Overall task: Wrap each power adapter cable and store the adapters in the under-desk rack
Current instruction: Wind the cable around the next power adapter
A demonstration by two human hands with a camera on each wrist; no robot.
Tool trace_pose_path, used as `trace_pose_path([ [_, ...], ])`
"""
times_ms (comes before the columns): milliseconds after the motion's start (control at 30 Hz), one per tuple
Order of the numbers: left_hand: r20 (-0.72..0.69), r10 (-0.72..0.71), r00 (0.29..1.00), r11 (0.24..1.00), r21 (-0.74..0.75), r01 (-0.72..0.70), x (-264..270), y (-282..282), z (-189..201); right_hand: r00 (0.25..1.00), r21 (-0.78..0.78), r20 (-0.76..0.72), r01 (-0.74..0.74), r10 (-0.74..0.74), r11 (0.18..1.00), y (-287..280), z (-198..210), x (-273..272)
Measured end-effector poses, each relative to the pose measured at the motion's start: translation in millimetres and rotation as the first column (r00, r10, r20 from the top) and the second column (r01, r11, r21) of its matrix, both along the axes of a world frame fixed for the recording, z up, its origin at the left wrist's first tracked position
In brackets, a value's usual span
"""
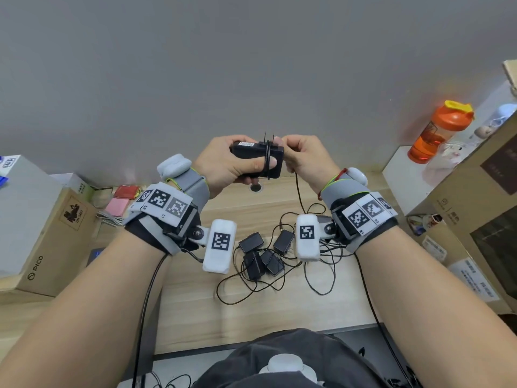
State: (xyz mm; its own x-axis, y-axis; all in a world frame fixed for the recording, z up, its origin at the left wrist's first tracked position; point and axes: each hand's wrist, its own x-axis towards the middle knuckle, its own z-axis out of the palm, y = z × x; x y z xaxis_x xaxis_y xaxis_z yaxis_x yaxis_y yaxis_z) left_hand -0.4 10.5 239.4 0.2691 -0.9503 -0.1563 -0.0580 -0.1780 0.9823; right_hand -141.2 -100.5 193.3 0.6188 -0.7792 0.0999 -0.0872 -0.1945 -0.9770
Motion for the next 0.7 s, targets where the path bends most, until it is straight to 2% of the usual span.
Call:
trace_pose_path([
  [167, -0.085, 0.091, 0.992, 0.993, -0.063, -0.096, -0.5, -3.5, 1.2, 0.998, 0.100, -0.053, -0.031, 0.036, 0.995, 8.1, -11.9, 7.3],
  [333, -0.111, 0.252, 0.961, 0.960, -0.097, -0.263, 6.7, -10.4, -0.5, 0.969, 0.072, -0.138, -0.198, 0.207, 0.977, 23.7, -12.2, 8.7],
  [500, -0.019, 0.316, 0.949, 0.945, -0.086, -0.316, 17.7, -13.3, -10.5, 0.955, -0.038, -0.219, -0.212, 0.199, 0.977, 29.7, 4.8, 4.5],
  [700, 0.095, 0.292, 0.952, 0.956, -0.059, -0.287, 20.4, -12.4, -15.6, 0.952, -0.083, -0.243, -0.212, 0.186, 0.974, 27.5, 28.2, -3.3],
])
